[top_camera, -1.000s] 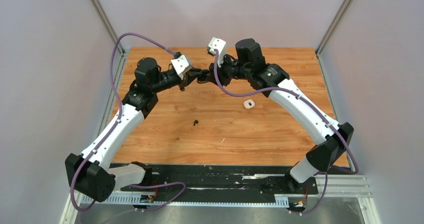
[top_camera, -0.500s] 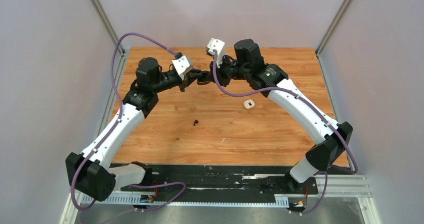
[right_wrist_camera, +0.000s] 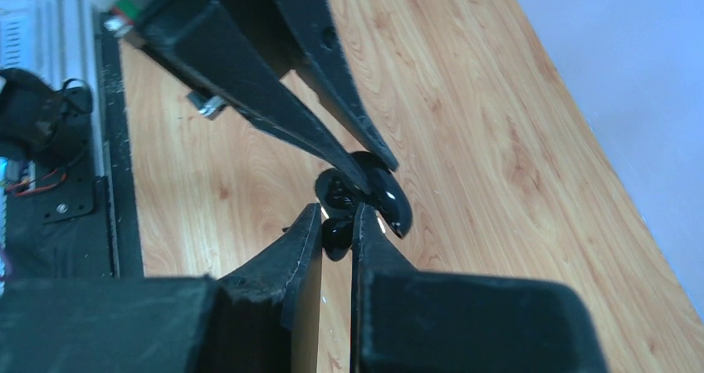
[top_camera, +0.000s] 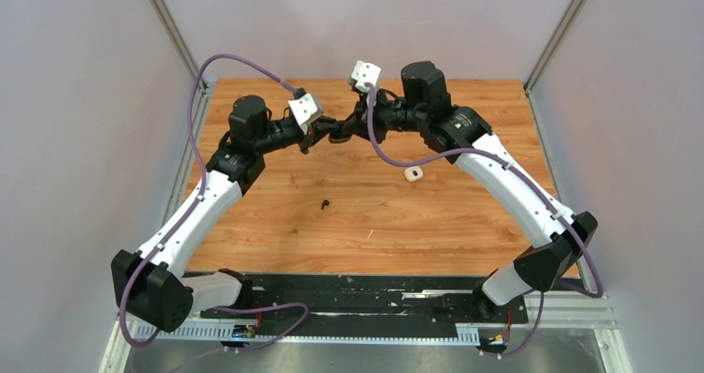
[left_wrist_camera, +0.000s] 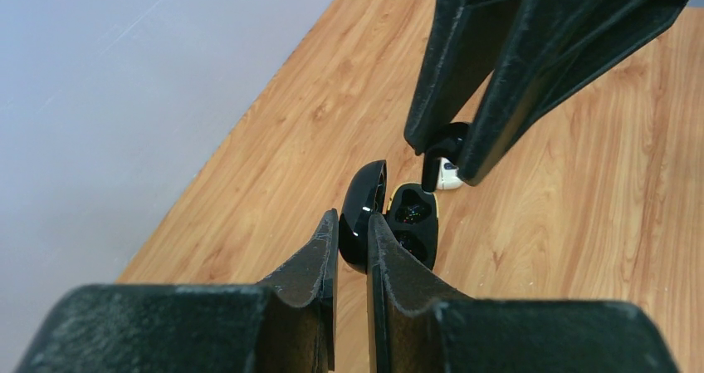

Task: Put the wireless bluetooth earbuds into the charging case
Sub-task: Adjust the earbud with the charging case.

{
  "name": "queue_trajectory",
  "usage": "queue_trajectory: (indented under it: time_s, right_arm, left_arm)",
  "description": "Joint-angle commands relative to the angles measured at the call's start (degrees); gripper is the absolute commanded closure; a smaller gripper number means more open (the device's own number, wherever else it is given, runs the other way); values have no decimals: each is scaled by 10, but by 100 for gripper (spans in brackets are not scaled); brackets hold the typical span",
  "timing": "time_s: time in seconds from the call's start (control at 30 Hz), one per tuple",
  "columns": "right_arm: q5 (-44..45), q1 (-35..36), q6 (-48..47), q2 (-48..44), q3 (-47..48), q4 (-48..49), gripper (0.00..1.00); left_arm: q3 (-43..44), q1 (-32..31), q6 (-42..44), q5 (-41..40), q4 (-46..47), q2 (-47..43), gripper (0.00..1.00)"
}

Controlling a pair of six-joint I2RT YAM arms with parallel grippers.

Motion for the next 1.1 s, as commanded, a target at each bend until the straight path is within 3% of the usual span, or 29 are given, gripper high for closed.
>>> queue_trajectory:
  time_s: [0.0, 0.3, 1.07]
  right_arm:
    - [-127, -5, -51, -37, -4, 34, 100]
    - [-211, -10, -127, -24, -4, 45, 100]
    - [-190, -9, -205, -29, -20, 9, 100]
  left_arm:
    - [5, -4, -4, 32, 22, -12, 100]
    - [-1, -4, -45, 81, 45, -22, 100]
    - [9, -3, -117, 103, 53, -21, 100]
